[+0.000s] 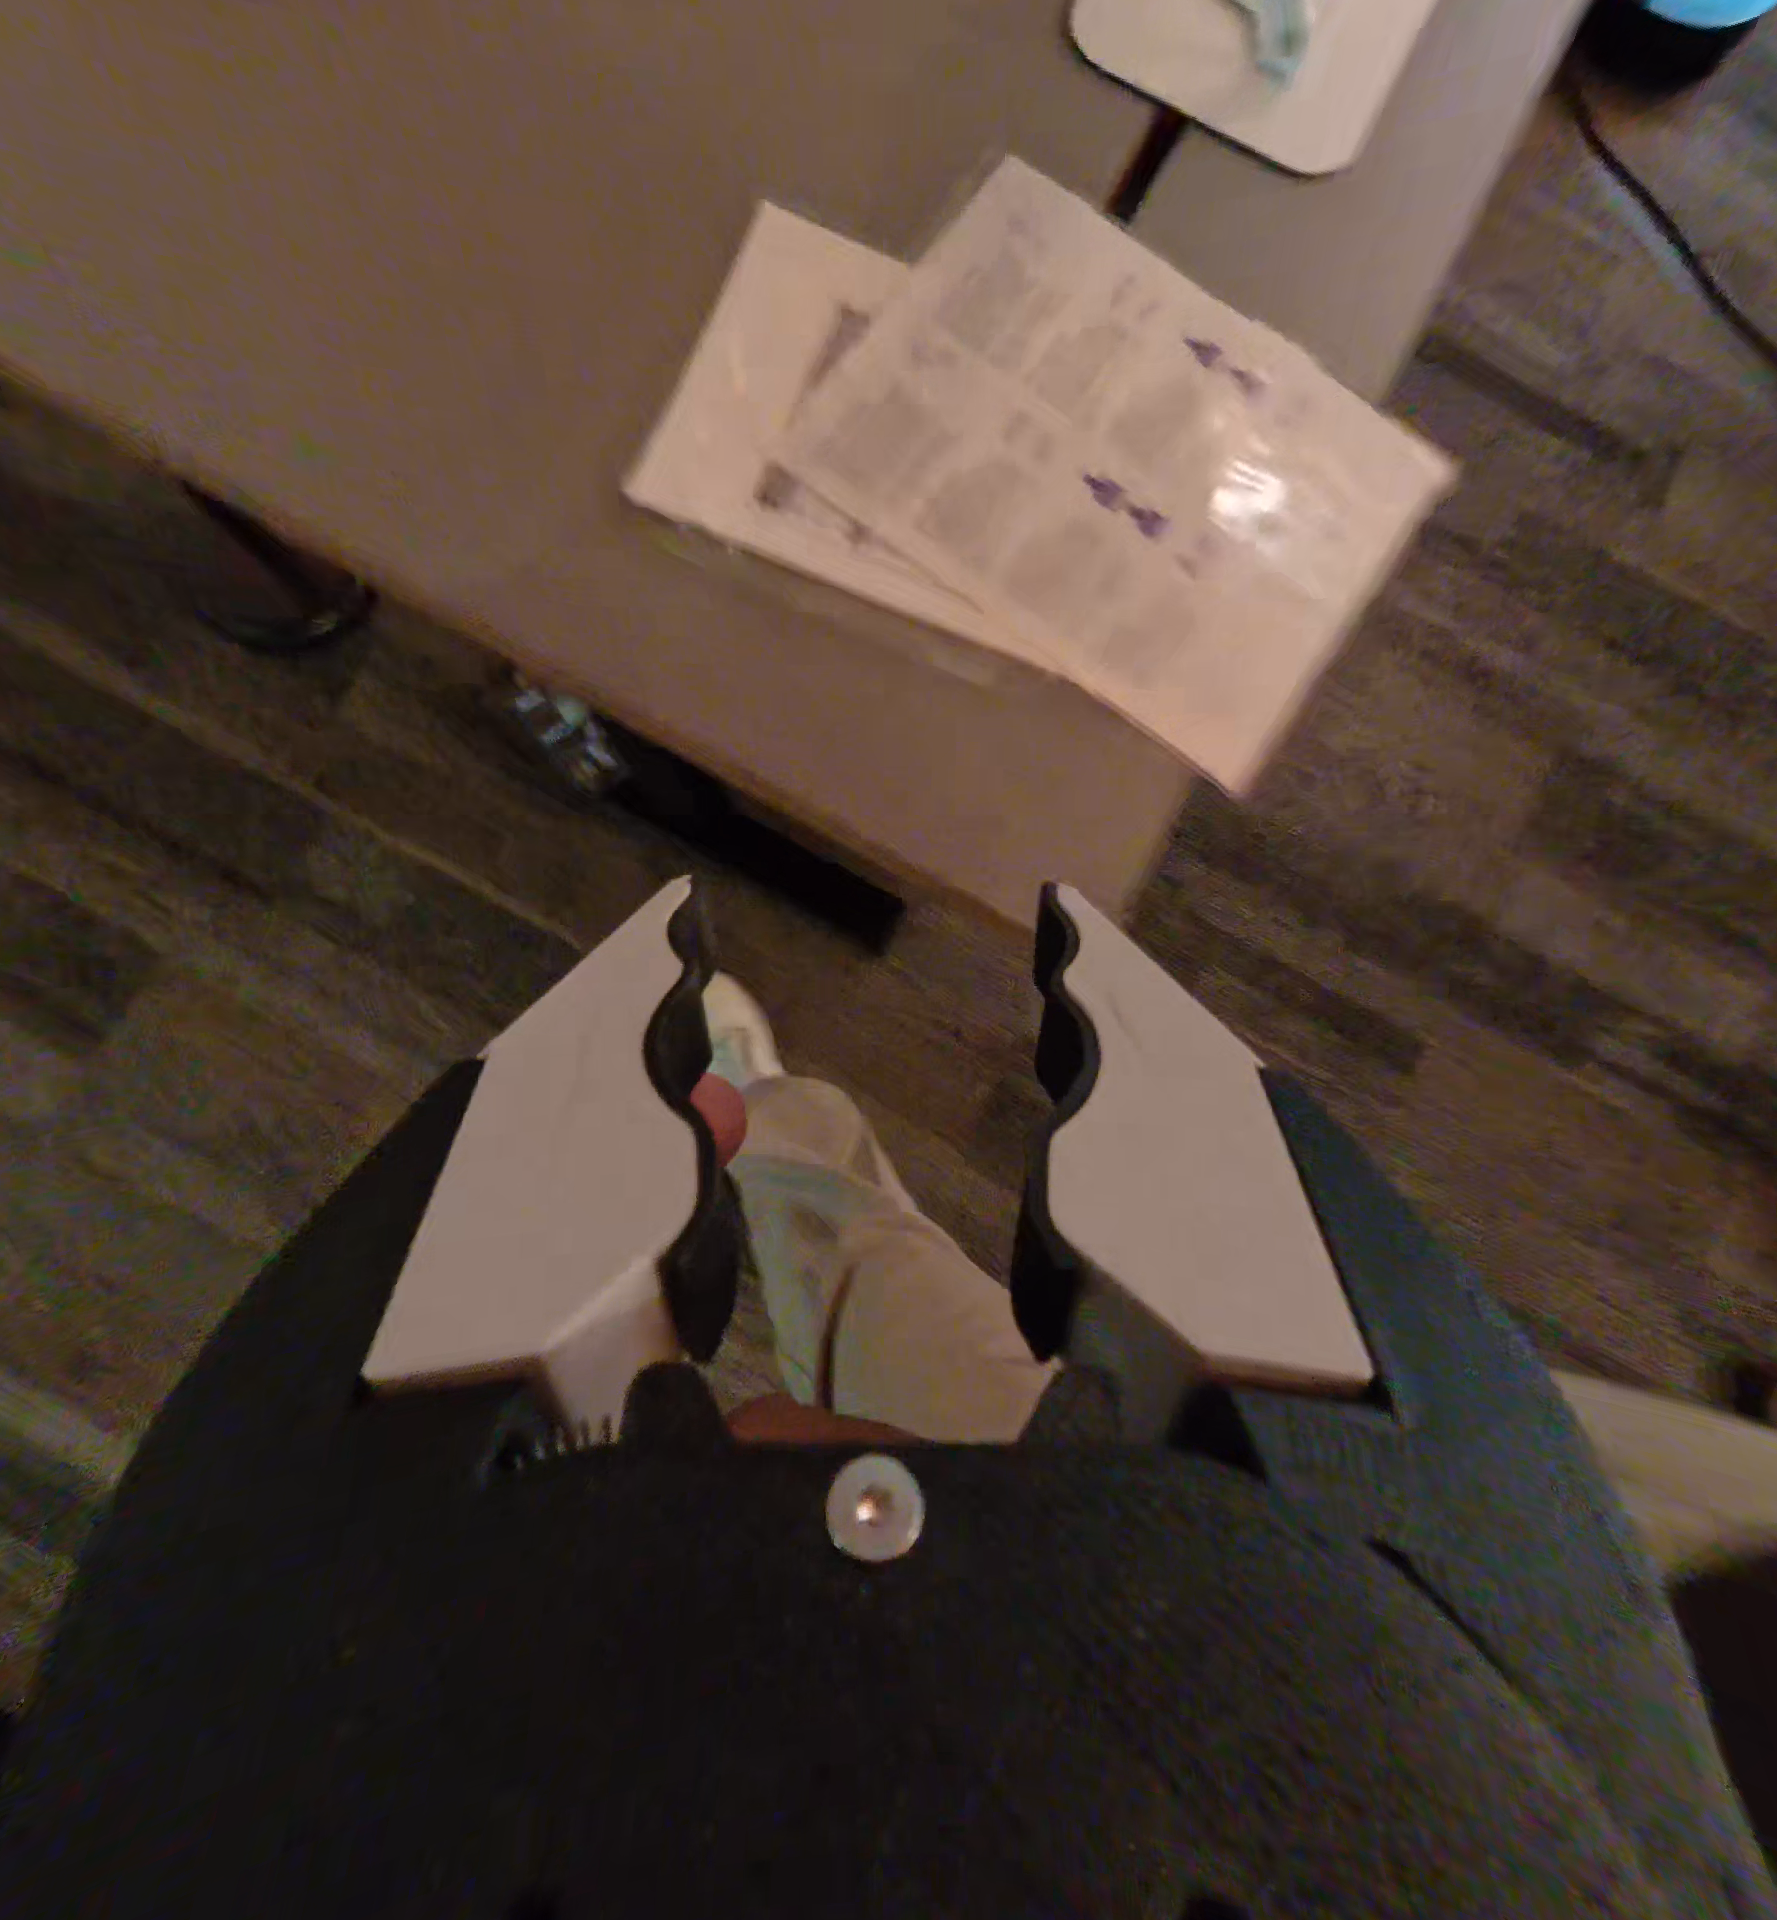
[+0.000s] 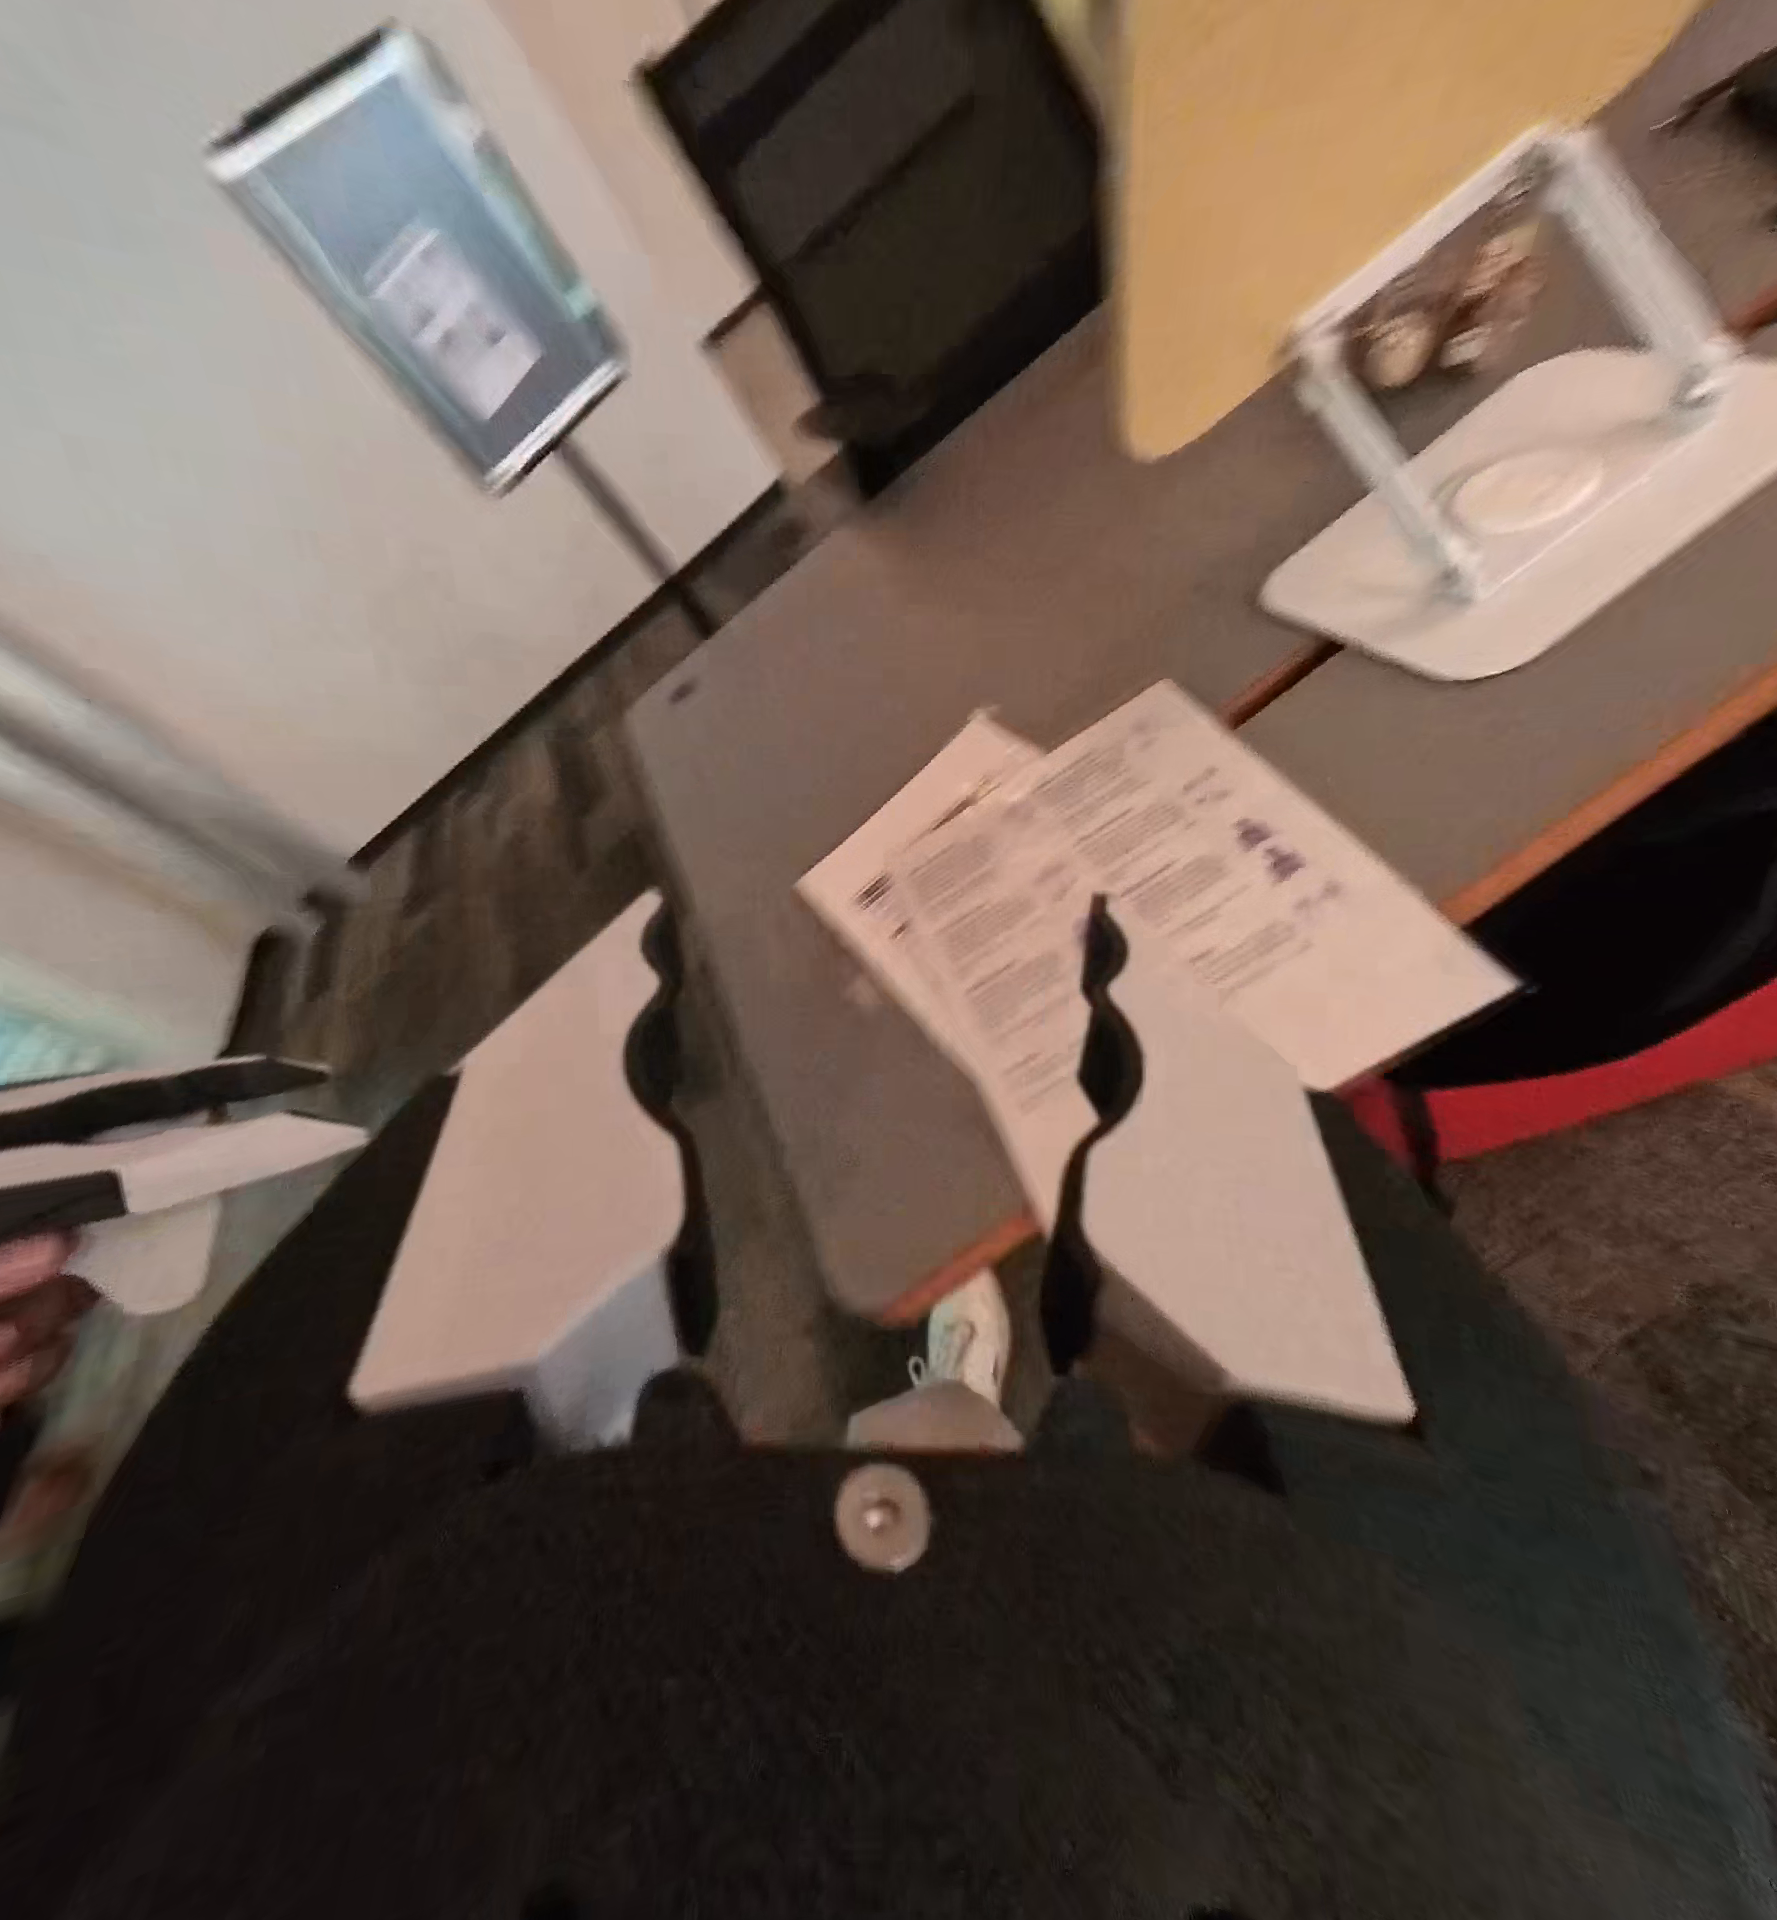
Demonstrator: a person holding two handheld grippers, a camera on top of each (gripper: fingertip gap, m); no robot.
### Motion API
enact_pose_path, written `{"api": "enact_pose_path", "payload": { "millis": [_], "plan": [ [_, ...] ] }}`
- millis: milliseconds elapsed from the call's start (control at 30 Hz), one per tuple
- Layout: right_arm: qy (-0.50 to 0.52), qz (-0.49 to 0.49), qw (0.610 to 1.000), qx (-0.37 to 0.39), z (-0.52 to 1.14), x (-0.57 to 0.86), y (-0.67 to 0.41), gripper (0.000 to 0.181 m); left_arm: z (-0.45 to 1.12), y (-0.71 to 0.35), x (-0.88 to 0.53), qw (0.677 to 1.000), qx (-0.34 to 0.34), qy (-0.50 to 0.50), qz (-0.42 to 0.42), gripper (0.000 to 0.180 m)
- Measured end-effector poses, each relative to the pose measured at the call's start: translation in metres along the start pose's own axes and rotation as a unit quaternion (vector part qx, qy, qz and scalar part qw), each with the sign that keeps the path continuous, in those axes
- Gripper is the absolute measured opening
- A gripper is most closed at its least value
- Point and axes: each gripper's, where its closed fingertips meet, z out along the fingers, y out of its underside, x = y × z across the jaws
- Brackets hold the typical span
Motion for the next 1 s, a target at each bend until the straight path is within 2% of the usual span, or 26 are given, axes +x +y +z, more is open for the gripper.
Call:
{"api": "enact_pose_path", "payload": {
  "millis": [33,100,167,300,367,467,533,633,733,767,867,1000],
  "plan": [
    [0.035,0.007,0.999,0.017,0.017,0.017,0.003,0.077,0.034,-0.019,-0.021,1.000,0.016,-0.015,0.019,0.047],
    [0.110,0.026,0.993,0.026,0.045,0.051,0.018,0.078,0.099,-0.056,-0.061,0.995,0.047,-0.040,0.076,0.048],
    [0.191,0.059,0.980,0.002,0.063,0.085,0.050,0.077,0.160,-0.083,-0.088,0.991,0.041,-0.042,0.123,0.049],
    [0.265,0.195,0.942,-0.068,0.087,0.118,0.120,0.073,0.251,-0.111,-0.110,0.989,-0.011,0.022,0.146,0.052],
    [0.284,0.237,0.926,-0.079,0.094,0.123,0.136,0.067,0.281,-0.111,-0.114,0.986,-0.048,0.050,0.152,0.058],
    [0.329,0.272,0.901,-0.080,0.097,0.140,0.151,0.067,0.309,-0.105,-0.118,0.976,-0.082,0.077,0.188,0.064],
    [0.330,0.302,0.889,-0.095,0.103,0.148,0.164,0.073,0.323,-0.099,-0.122,0.969,-0.103,0.081,0.210,0.067],
    [0.310,0.358,0.876,-0.097,0.113,0.155,0.177,0.064,0.336,-0.089,-0.129,0.960,-0.135,0.075,0.232,0.068],
    [0.288,0.368,0.878,-0.101,0.114,0.157,0.174,0.010,0.343,-0.086,-0.127,0.955,-0.142,0.085,0.246,0.071],
    [0.284,0.355,0.886,-0.094,0.113,0.157,0.168,0.004,0.344,-0.088,-0.126,0.954,-0.144,0.086,0.249,0.071],
    [0.270,0.325,0.904,-0.064,0.106,0.155,0.143,0.000,0.347,-0.094,-0.127,0.953,-0.142,0.075,0.255,0.069],
    [0.157,0.316,0.934,-0.054,0.109,0.125,0.114,0.000,0.346,-0.095,-0.125,0.958,-0.146,0.070,0.235,0.069]
  ]
}}
